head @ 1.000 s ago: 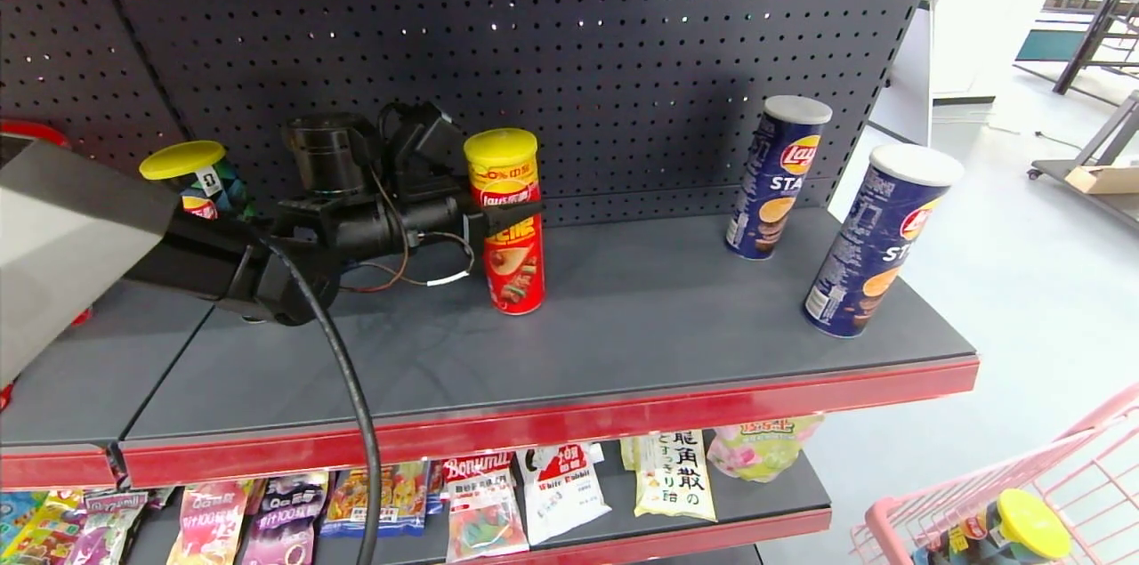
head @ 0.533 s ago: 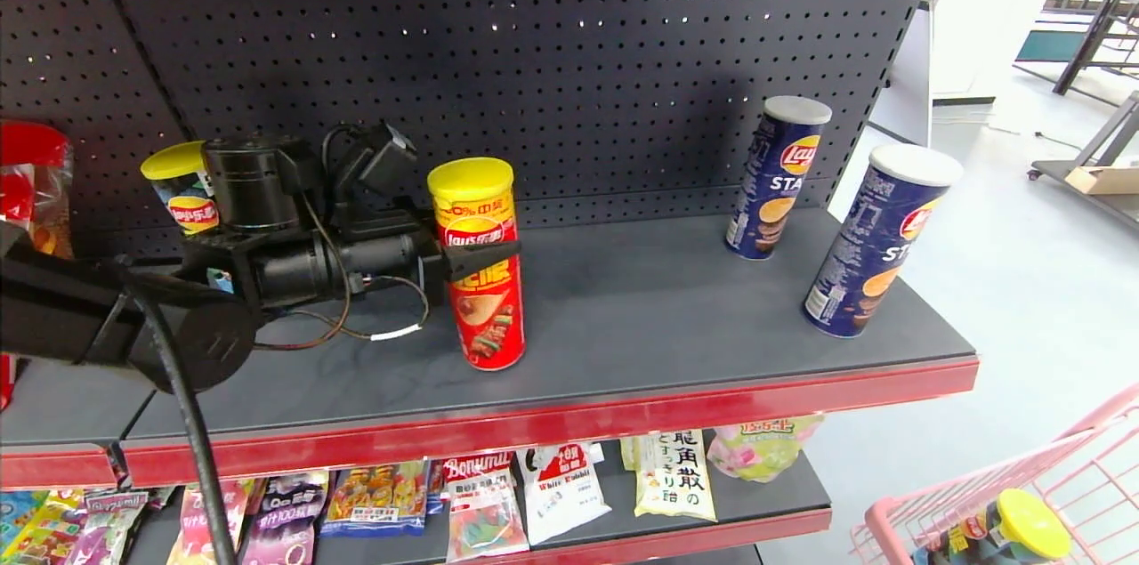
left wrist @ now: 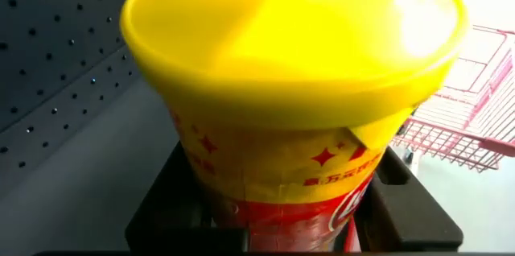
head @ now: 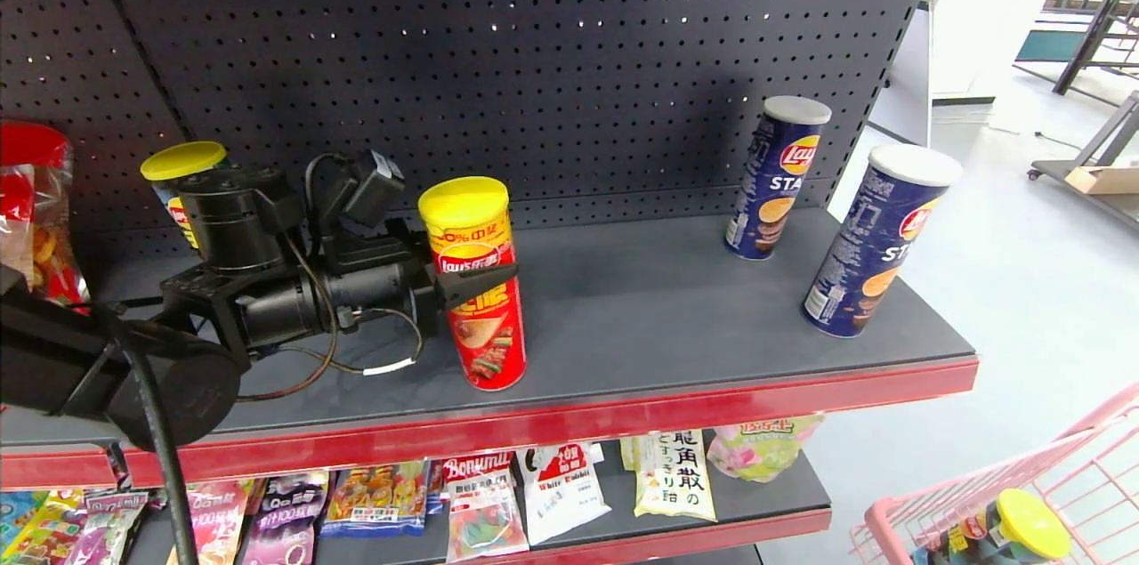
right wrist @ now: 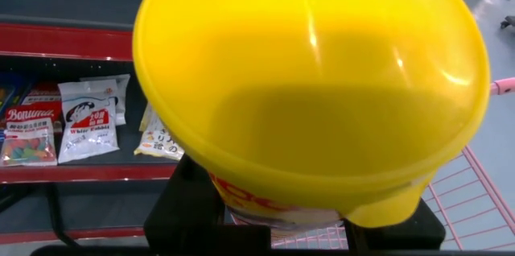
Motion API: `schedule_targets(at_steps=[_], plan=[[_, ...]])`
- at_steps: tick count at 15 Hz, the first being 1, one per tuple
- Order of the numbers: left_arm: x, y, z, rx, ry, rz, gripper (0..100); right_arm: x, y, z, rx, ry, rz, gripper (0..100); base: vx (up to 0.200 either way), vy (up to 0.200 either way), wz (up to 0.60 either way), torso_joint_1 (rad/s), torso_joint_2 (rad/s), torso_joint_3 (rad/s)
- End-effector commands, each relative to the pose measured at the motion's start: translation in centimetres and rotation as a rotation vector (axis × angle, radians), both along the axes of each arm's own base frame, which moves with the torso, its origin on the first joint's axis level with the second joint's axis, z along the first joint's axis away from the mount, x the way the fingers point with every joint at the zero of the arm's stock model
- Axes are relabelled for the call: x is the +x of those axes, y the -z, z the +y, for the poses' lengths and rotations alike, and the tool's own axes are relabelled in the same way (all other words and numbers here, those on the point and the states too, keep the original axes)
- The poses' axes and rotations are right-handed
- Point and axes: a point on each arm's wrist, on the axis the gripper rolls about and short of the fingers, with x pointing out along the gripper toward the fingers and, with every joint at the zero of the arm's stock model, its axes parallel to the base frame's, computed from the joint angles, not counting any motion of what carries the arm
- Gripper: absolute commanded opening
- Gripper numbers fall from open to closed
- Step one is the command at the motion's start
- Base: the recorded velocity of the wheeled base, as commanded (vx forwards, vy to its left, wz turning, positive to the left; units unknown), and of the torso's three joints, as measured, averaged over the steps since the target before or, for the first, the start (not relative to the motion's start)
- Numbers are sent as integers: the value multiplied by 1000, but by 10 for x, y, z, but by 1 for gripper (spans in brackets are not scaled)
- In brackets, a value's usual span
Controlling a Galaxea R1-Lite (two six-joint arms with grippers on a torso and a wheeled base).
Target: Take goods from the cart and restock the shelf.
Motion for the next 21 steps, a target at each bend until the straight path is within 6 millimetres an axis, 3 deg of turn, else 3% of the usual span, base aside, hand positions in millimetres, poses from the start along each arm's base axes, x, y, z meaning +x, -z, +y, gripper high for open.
schedule_targets(at_steps=[1, 18, 19, 21], plan=[[-8, 0, -2, -3, 13, 14, 0, 0, 0, 0, -1, -1, 2, 0, 0, 0, 0, 0, 0, 0], [-30, 2, 4, -1, 11, 52, 0, -1, -1, 0, -1, 1, -6, 0, 0, 0, 0, 0, 0, 0], [-31, 2, 4, -1, 9, 52, 100, -1, -1, 0, -1, 1, -4, 0, 0, 0, 0, 0, 0, 0], [-31, -1, 4, -2, -12, 42, 100, -1, -2, 0, -1, 1, -7, 0, 0, 0, 0, 0, 0, 0]])
